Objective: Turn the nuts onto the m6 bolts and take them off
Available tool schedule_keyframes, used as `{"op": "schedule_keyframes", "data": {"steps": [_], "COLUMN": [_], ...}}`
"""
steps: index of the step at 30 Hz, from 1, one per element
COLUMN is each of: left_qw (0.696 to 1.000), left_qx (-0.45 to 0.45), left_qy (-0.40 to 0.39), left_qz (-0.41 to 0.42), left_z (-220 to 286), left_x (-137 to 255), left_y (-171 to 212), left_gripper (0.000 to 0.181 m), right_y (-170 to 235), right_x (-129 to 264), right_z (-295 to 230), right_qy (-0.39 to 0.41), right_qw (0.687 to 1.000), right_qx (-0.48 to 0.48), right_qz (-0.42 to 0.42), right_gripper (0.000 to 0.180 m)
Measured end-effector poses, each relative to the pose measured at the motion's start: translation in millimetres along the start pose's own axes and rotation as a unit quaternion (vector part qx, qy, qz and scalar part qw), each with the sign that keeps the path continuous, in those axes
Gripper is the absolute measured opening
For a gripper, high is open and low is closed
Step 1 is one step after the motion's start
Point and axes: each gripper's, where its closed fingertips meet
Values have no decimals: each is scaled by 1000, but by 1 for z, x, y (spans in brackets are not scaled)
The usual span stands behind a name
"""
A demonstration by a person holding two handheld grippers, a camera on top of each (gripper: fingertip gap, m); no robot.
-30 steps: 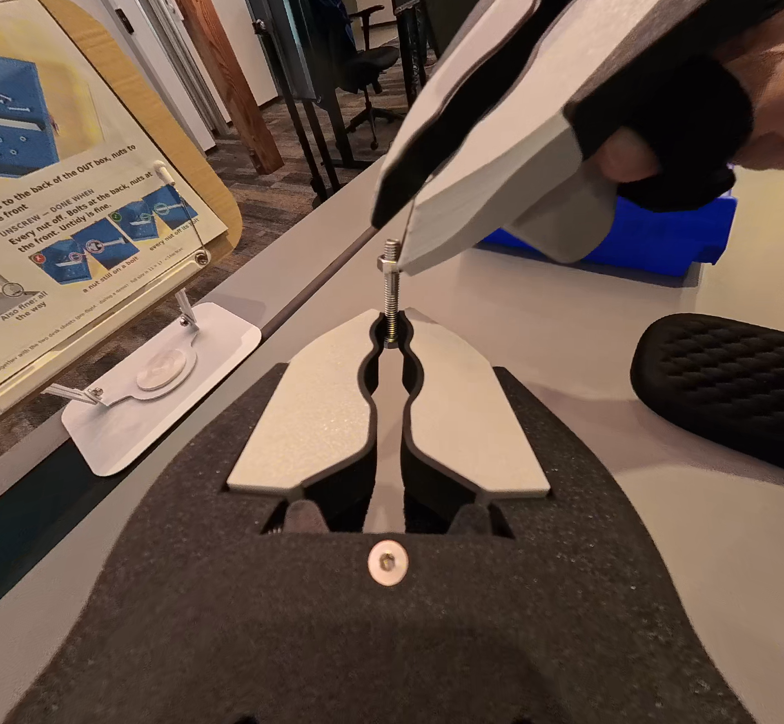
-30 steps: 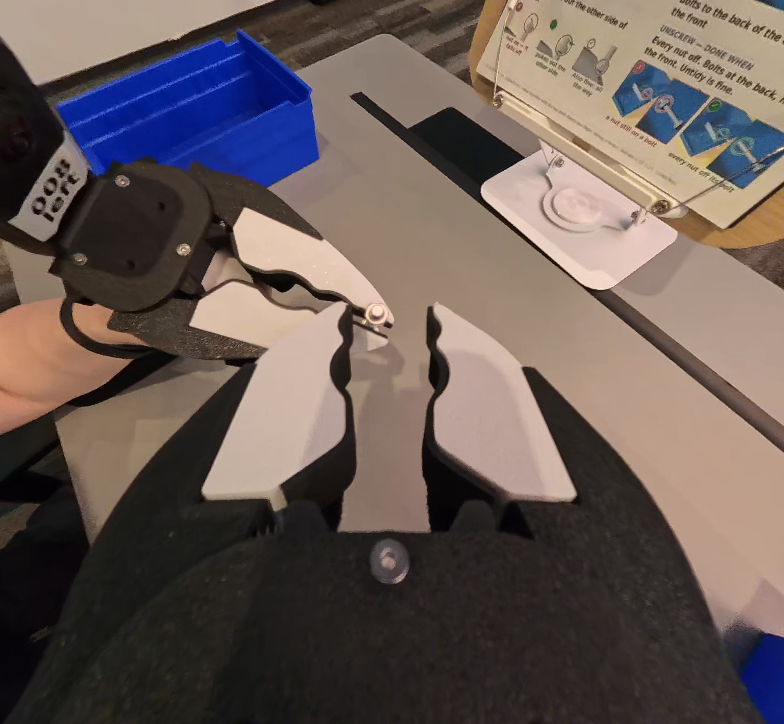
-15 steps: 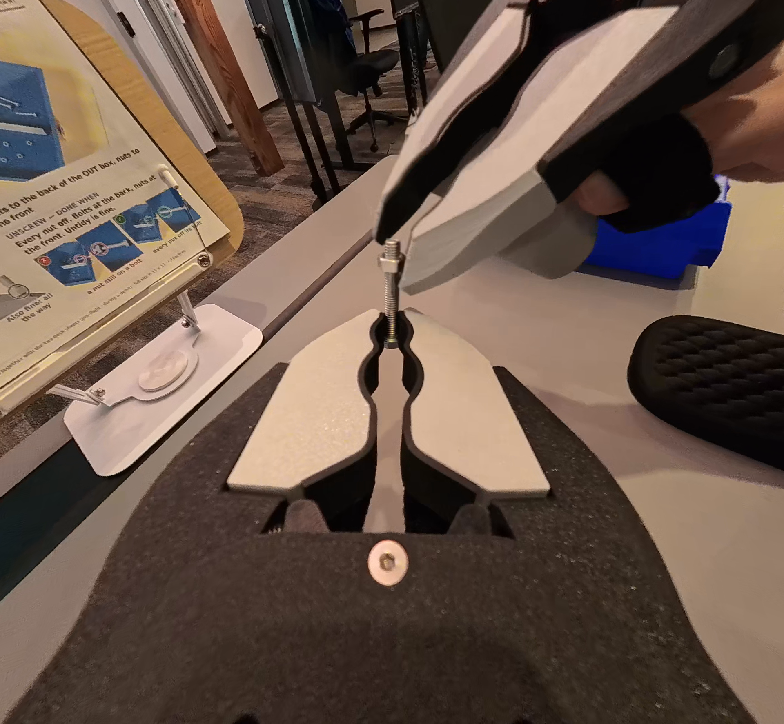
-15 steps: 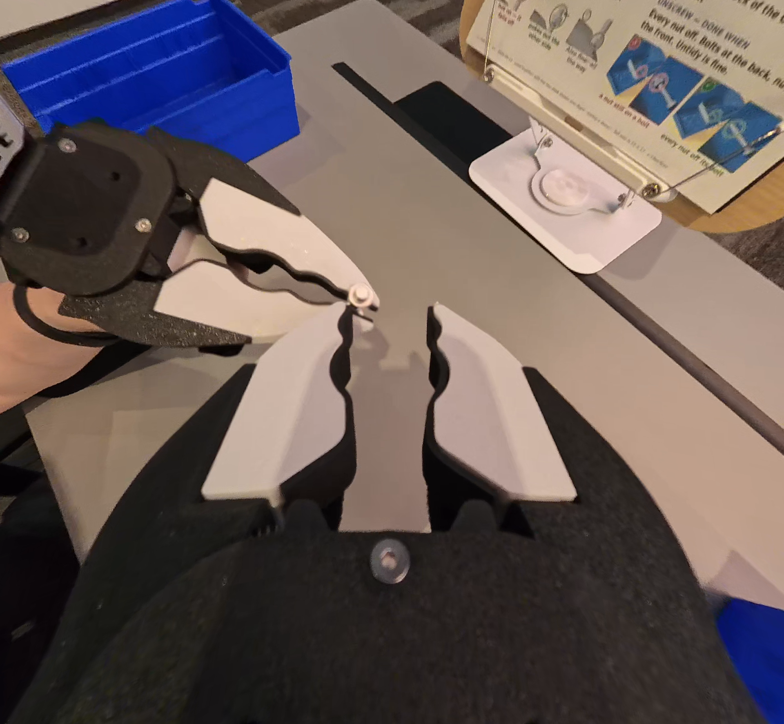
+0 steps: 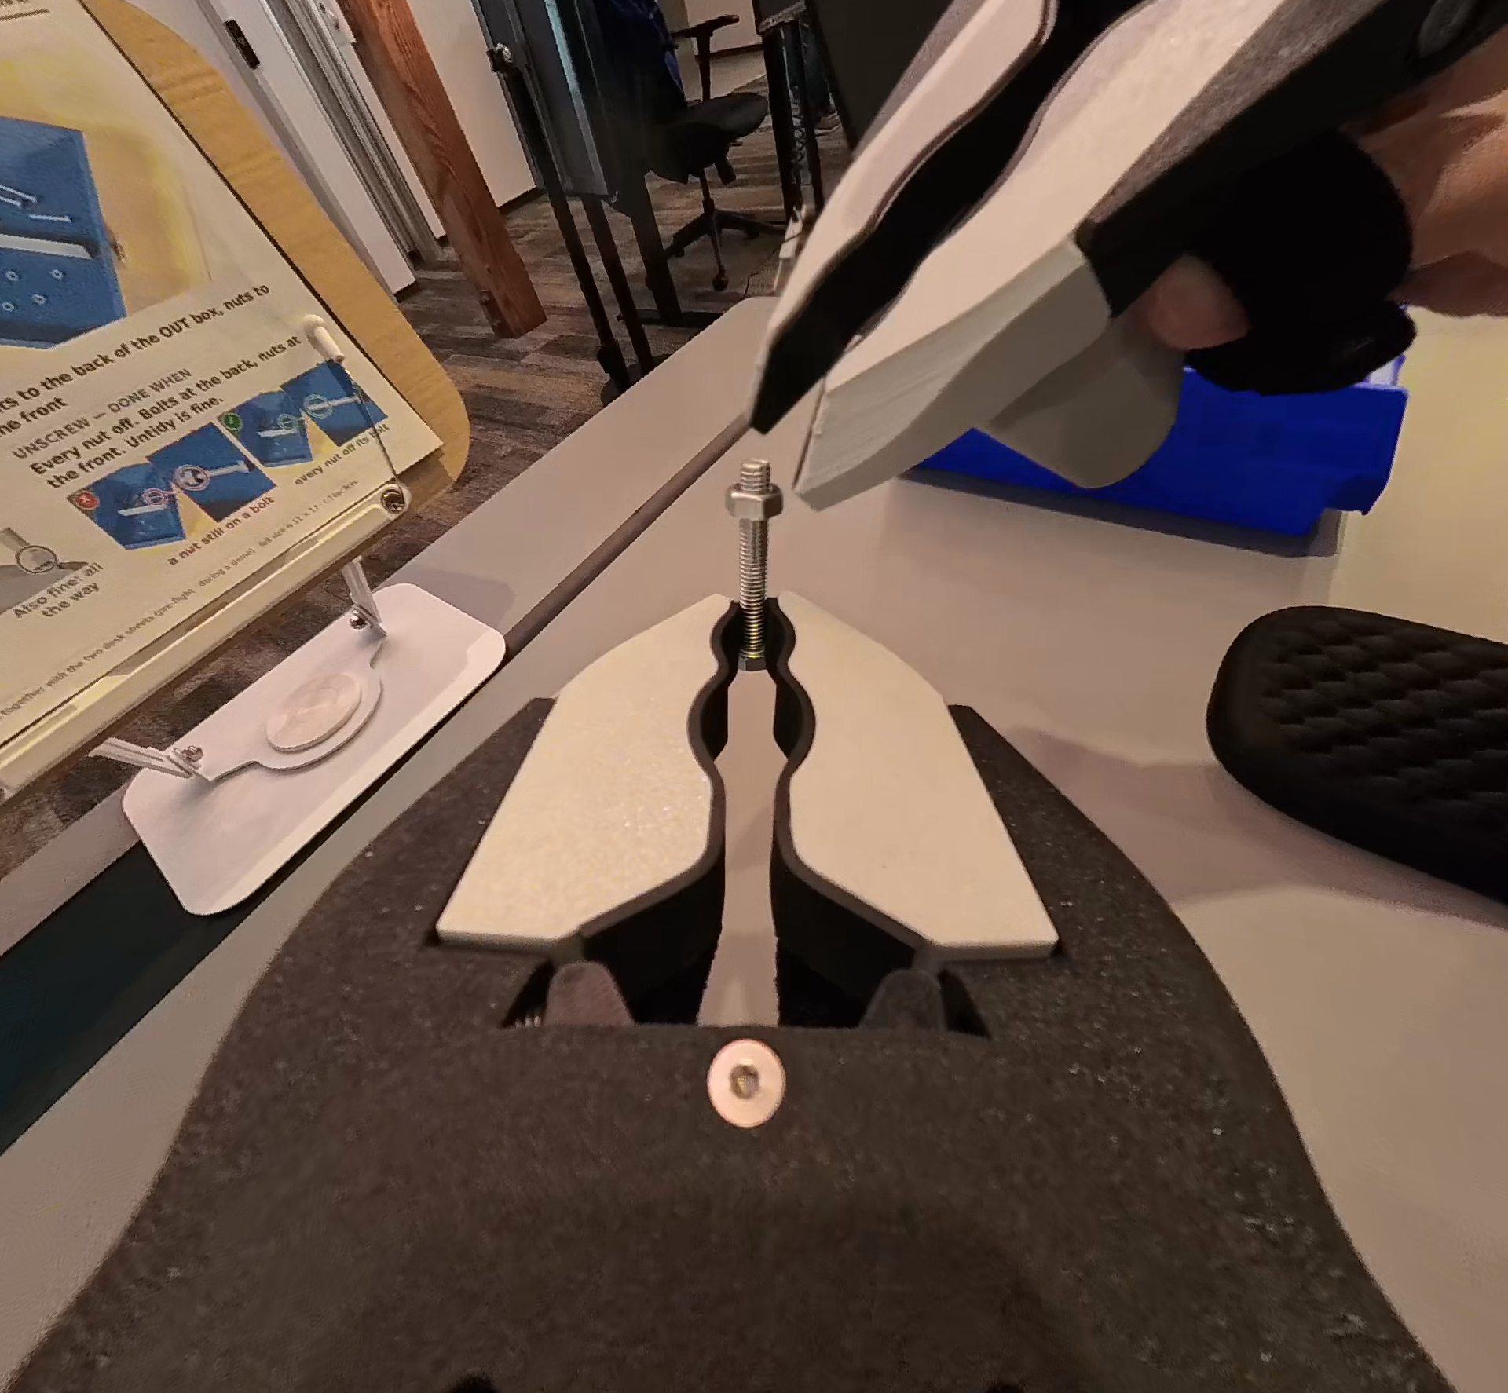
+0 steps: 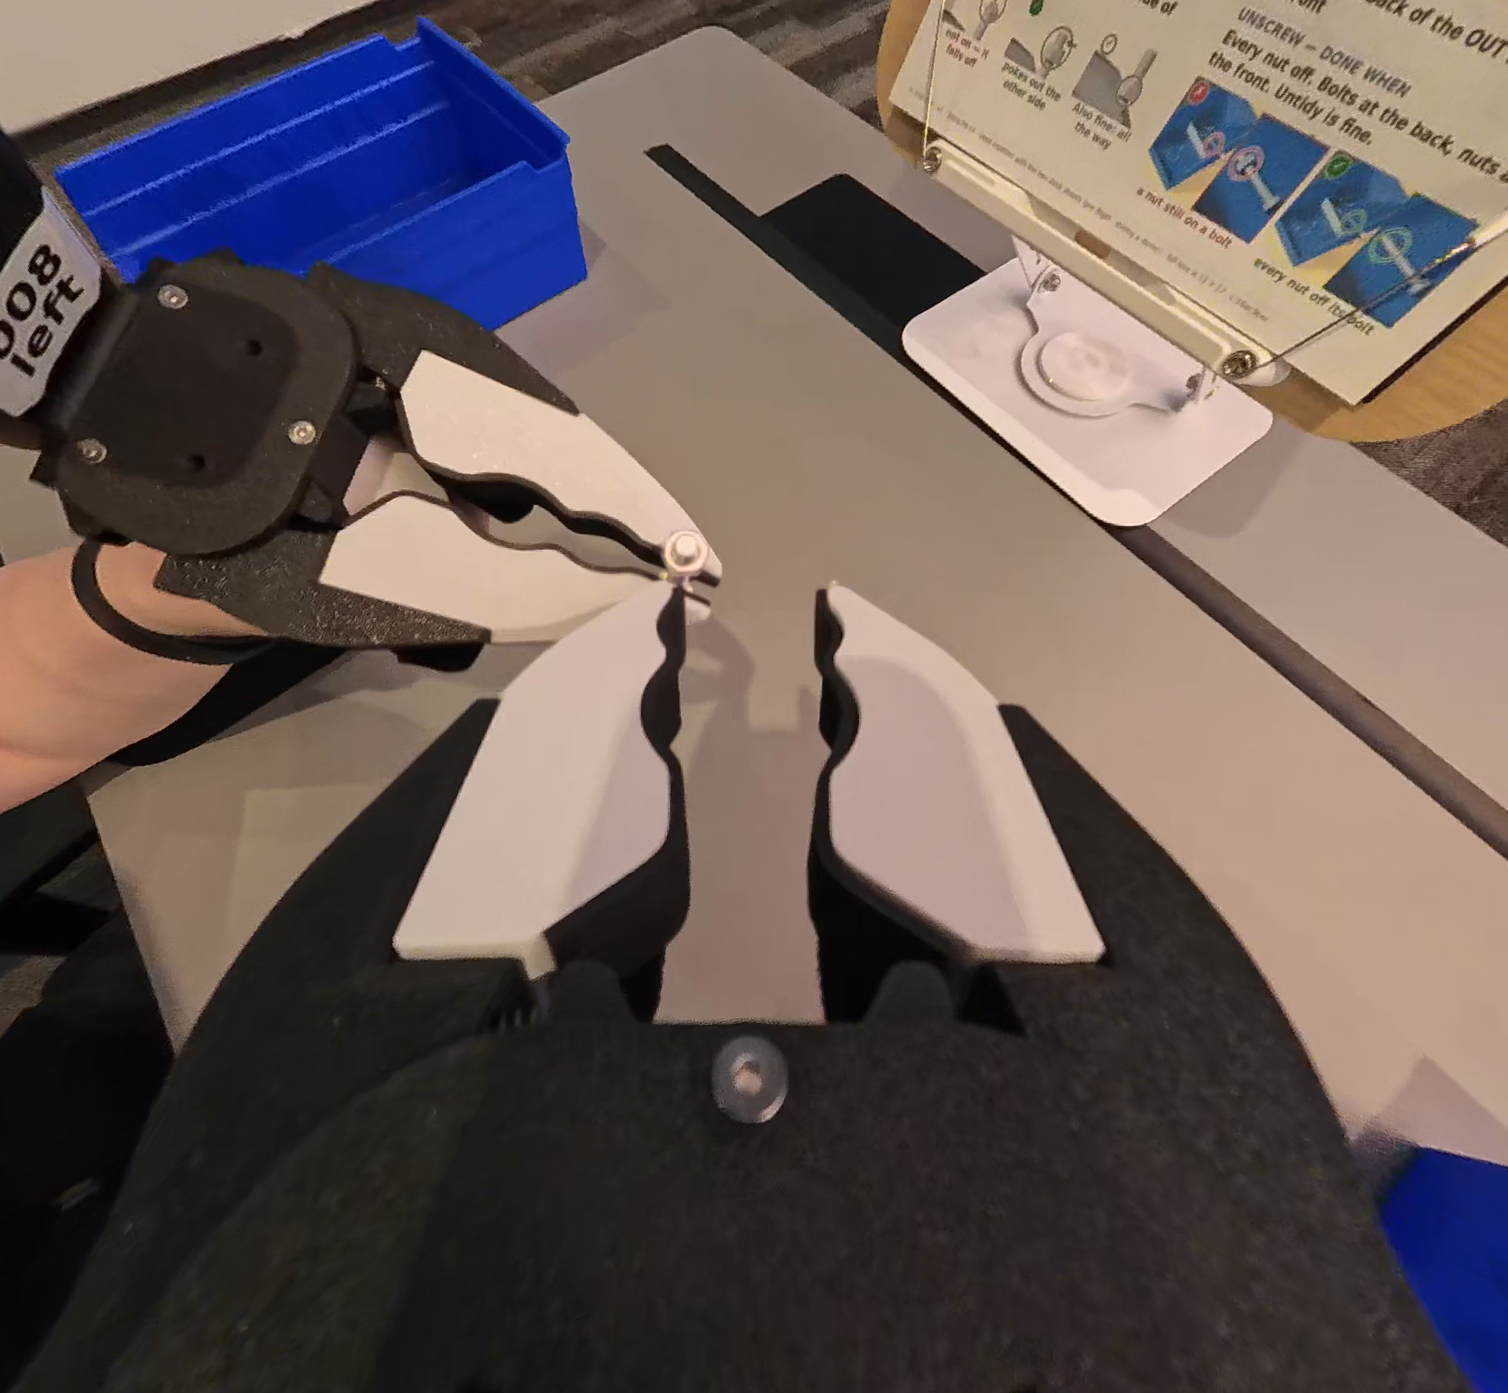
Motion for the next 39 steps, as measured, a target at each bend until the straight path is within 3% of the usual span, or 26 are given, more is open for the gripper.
{"op": "schedule_keyframes", "data": {"steps": [12, 16, 23, 30, 39], "left_qw": [1000, 1000, 1000, 998, 997], "left_qx": [1, -17, -22, -56, -62], "left_qy": [1, -5, -14, -32, -42], "left_qz": [6, -4, -7, -26, -33], "left_z": [0, 2, -1, 2, 0], "left_x": [2, -1, 0, -5, -5], "left_y": [-3, 1, 2, 7, 8], "left_gripper": [5, 5, 5, 5, 5], "right_y": [4, -6, 12, 3, 16], "right_x": [-4, -3, -2, -4, -4], "right_z": [1, -12, 8, -2, 8], "right_qy": [8, -27, 24, 14, 28], "right_qw": [1000, 1000, 999, 1000, 998], "right_qx": [3, -1, -9, -13, -28], "right_qz": [-17, 14, -37, -14, -46], "right_gripper": [28, 30, 28, 33, 34]}}
Point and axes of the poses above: each gripper's, where its closed fingertips meet, x back along the fingers, y out of its underside, z = x × y across the jaws, and after that the axes turned 3 degrees about -z, right-handed
